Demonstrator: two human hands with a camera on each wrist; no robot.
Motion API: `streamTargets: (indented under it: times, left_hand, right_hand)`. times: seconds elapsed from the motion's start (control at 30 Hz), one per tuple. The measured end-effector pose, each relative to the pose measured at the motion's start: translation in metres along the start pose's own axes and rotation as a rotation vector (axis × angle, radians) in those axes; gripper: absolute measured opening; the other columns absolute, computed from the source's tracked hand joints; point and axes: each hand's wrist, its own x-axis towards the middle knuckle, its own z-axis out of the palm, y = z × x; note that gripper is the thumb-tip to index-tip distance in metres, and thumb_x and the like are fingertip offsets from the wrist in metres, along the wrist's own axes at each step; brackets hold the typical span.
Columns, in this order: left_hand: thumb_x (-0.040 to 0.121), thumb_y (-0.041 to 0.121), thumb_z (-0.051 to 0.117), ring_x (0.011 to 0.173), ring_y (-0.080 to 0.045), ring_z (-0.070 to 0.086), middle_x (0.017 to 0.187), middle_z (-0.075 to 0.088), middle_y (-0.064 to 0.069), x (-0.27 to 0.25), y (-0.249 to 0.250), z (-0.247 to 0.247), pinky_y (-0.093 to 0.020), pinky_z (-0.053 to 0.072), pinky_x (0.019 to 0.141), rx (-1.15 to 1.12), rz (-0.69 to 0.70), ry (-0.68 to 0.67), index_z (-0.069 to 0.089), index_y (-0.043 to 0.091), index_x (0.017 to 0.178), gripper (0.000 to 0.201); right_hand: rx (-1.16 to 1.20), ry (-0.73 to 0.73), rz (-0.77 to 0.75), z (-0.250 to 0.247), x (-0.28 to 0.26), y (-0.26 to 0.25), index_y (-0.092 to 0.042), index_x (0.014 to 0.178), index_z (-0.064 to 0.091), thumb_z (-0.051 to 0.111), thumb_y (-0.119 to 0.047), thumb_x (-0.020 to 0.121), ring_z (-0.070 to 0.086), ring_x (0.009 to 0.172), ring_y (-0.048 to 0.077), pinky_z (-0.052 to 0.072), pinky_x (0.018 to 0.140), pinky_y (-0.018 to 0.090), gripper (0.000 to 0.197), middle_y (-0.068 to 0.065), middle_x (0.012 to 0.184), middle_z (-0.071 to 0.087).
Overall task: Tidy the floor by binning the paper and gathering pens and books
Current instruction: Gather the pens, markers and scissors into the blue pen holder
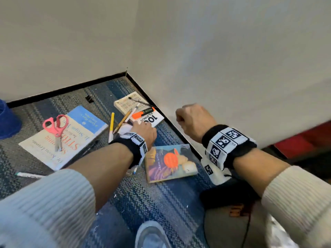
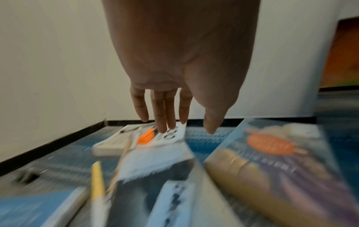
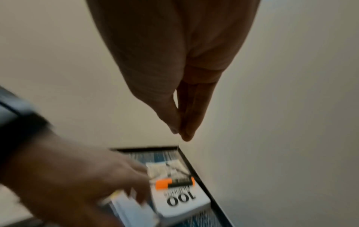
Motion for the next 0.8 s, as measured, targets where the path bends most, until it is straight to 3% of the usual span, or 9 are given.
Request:
streamTargets:
  times: [0.17, 0.27, 0.37, 0.47, 0.57, 0.63, 0.7, 0.77, 0.8]
  left_hand:
    - [0.092, 0.033, 0.055, 0.116, -0.028, 0.058, 0.125, 0.058, -0.007, -0.005, 0.077, -0.039, -0.039, 0.044, 0.092, -0.014, 0.268, -0.033, 0.054, 0.014, 0.124, 0.037]
    - [0.092, 0.034, 0.056, 0.119, -0.027, 0.056, 0.128, 0.058, -0.007, -0.011, 0.107, -0.043, -0.038, 0.047, 0.092, 0.027, 0.385, -0.086, 0.054, 0.013, 0.124, 0.038]
    - [0.089, 0.038, 0.059, 0.121, -0.022, 0.054, 0.127, 0.06, -0.004, -0.006, 0.125, -0.041, -0.029, 0.043, 0.085, 0.102, 0.458, -0.083, 0.057, 0.017, 0.123, 0.039]
    - [0.087, 0.034, 0.061, 0.113, -0.022, 0.061, 0.12, 0.065, -0.003, -0.003, 0.132, -0.042, -0.028, 0.046, 0.081, 0.097, 0.467, -0.085, 0.063, 0.016, 0.116, 0.034]
    - [0.086, 0.035, 0.062, 0.099, -0.024, 0.062, 0.116, 0.065, -0.004, -0.003, 0.125, -0.046, -0.03, 0.046, 0.075, 0.045, 0.462, -0.081, 0.062, 0.019, 0.106, 0.025]
    - [0.083, 0.035, 0.066, 0.083, -0.023, 0.059, 0.109, 0.068, -0.006, -0.004, 0.113, -0.049, -0.027, 0.042, 0.067, -0.017, 0.45, -0.109, 0.058, 0.021, 0.097, 0.021]
    - [0.082, 0.037, 0.067, 0.076, -0.025, 0.058, 0.093, 0.068, -0.01, -0.007, 0.098, -0.056, -0.028, 0.046, 0.064, -0.077, 0.426, -0.117, 0.059, 0.016, 0.088, 0.023]
    - [0.084, 0.04, 0.064, 0.079, -0.029, 0.061, 0.087, 0.067, -0.013, -0.014, 0.07, -0.063, -0.031, 0.052, 0.071, -0.156, 0.353, -0.09, 0.062, 0.012, 0.079, 0.029]
    - [0.086, 0.04, 0.063, 0.087, -0.03, 0.064, 0.093, 0.068, -0.015, -0.018, 0.047, -0.065, -0.03, 0.05, 0.074, -0.205, 0.296, -0.061, 0.067, 0.009, 0.086, 0.031]
  right_hand:
    - [0.009, 0.159, 0.101, -0.054, -0.118, 0.017, -0.017, 0.092, 0.065, 0.059, -0.01, 0.081, 0.063, 0.077, 0.028, 0.049, 0.065, 0.036, 0.015, 0.002, 0.083, 0.069]
    - [0.021, 0.063, 0.21, -0.067, -0.189, 0.034, -0.02, 0.082, 0.066, 0.064, -0.014, 0.079, 0.065, 0.075, 0.019, 0.05, 0.069, 0.032, 0.008, -0.005, 0.078, 0.07]
    - [0.055, -0.026, 0.279, -0.067, -0.249, 0.05, -0.021, 0.078, 0.066, 0.073, -0.023, 0.081, 0.063, 0.069, 0.01, 0.05, 0.066, 0.028, 0.007, -0.009, 0.074, 0.068]
    - [-0.005, -0.116, 0.335, -0.064, -0.282, 0.06, -0.027, 0.086, 0.07, 0.067, -0.034, 0.087, 0.062, 0.07, 0.009, 0.041, 0.06, 0.014, 0.008, -0.013, 0.076, 0.068]
    - [-0.094, -0.102, 0.348, -0.061, -0.277, 0.063, -0.029, 0.099, 0.07, 0.058, -0.038, 0.091, 0.066, 0.083, 0.013, 0.051, 0.071, 0.027, 0.017, -0.01, 0.09, 0.072]
    - [-0.13, -0.047, 0.308, -0.058, -0.252, 0.057, -0.026, 0.095, 0.068, 0.051, -0.039, 0.091, 0.066, 0.084, 0.018, 0.053, 0.074, 0.038, 0.022, -0.007, 0.09, 0.072]
    - [-0.13, -0.011, 0.269, -0.057, -0.216, 0.043, -0.024, 0.091, 0.065, 0.047, -0.04, 0.09, 0.065, 0.081, 0.024, 0.053, 0.071, 0.04, 0.024, -0.003, 0.085, 0.071]
    - [-0.101, -0.032, 0.213, -0.052, -0.172, 0.019, -0.023, 0.091, 0.065, 0.051, -0.04, 0.09, 0.065, 0.082, 0.026, 0.053, 0.07, 0.039, 0.022, -0.001, 0.083, 0.071]
    - [-0.077, -0.052, 0.171, -0.048, -0.146, 0.004, -0.023, 0.092, 0.066, 0.052, -0.039, 0.09, 0.065, 0.083, 0.027, 0.053, 0.071, 0.038, 0.021, 0.001, 0.085, 0.071]
